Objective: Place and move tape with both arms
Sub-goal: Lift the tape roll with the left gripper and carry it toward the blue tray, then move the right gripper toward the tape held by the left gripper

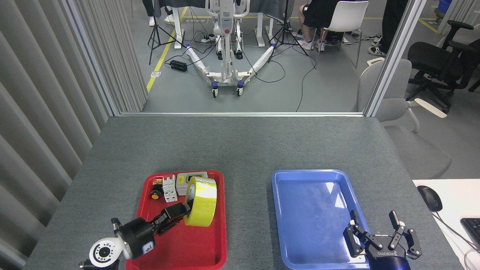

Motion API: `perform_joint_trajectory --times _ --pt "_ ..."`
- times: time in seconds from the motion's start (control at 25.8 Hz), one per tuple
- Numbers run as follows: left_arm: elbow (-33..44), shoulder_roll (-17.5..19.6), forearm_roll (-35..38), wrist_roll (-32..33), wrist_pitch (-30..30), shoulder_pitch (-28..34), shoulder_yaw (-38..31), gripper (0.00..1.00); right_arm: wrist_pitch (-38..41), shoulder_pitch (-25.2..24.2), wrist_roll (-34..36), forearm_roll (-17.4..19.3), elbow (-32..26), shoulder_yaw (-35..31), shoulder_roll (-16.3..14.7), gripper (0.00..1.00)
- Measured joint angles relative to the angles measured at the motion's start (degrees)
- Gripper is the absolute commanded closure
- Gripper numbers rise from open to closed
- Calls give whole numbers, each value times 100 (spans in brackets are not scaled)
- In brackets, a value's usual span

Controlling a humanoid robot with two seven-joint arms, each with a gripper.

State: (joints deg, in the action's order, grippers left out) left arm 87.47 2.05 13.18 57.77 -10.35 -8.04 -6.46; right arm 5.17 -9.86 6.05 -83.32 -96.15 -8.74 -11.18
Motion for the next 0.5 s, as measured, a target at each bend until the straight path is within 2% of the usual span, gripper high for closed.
perform_joint_trajectory --times 0.08,0.16,0.35,0.43,0.5 --pt "68 120 -612 172 -260 161 385 100 16 9 -11 0 -3 -4 -18 0" --pt "115 199 -910 258 -424 272 728 100 113 20 -18 0 -9 -12 -26 0" --pt "134 170 -1120 305 -579 464 1263 100 546 174 -26 70 -36 -55 -24 0" --pt "116 -23 -997 266 -598 513 1359 100 800 234 -26 337 -46 -92 -35 0" --pt "101 -223 -770 259 -596 595 1403 100 1187 273 -102 924 -49 -190 -101 0"
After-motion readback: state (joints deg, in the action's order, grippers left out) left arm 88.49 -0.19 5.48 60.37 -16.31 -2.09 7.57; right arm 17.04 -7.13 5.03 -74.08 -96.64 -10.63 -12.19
